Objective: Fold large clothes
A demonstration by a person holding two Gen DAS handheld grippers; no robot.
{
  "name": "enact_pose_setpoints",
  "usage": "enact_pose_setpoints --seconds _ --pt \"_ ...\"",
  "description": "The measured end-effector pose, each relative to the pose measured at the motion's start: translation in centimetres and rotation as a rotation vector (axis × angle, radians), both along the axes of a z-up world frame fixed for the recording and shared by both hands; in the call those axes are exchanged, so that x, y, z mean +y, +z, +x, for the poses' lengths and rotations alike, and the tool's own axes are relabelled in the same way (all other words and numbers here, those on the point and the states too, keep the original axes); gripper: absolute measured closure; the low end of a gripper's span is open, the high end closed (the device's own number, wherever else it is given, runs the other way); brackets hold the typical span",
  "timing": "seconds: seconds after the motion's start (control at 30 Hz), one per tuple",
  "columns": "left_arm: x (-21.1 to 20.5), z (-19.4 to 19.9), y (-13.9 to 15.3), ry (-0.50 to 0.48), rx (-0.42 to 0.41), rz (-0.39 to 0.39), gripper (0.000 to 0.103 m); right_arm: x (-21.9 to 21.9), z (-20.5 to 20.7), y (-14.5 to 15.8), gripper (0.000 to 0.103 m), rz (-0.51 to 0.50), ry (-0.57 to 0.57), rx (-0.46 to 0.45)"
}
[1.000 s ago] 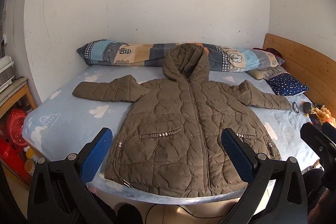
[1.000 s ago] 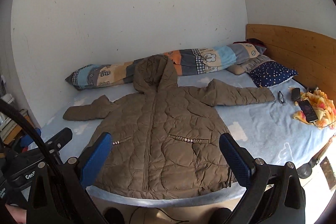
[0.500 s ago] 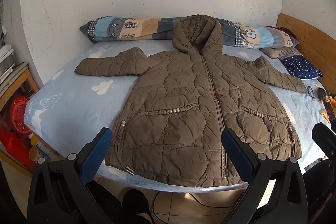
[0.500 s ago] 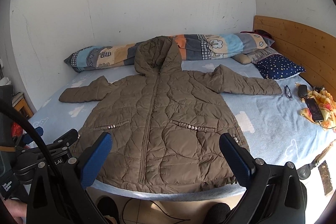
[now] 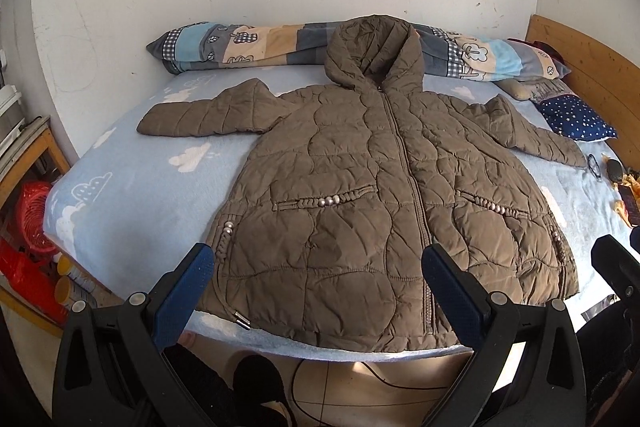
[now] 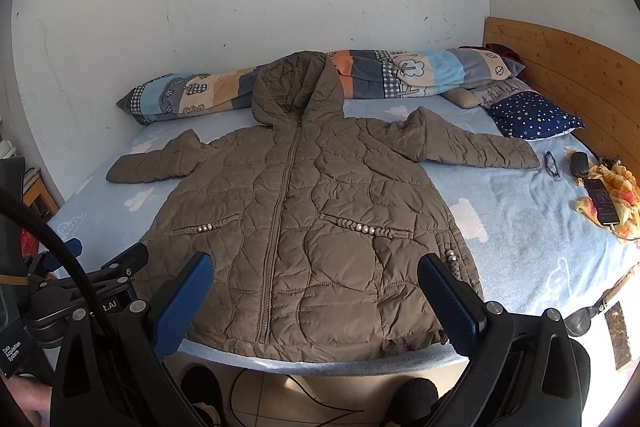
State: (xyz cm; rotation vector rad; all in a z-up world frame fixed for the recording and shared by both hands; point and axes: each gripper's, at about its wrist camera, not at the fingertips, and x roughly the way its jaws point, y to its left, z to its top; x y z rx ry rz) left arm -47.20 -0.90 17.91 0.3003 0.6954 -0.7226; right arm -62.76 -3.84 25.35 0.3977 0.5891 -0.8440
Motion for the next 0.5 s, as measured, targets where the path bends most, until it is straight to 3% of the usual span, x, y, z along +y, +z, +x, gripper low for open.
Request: enact_pose_setpoints --seconds 0.5 --pt "0.6 -1.1 1.2 -0.013 -0.024 -0.015 0.000 0.1 -0.7 0.5 0.000 0.008 -0.015 0.012"
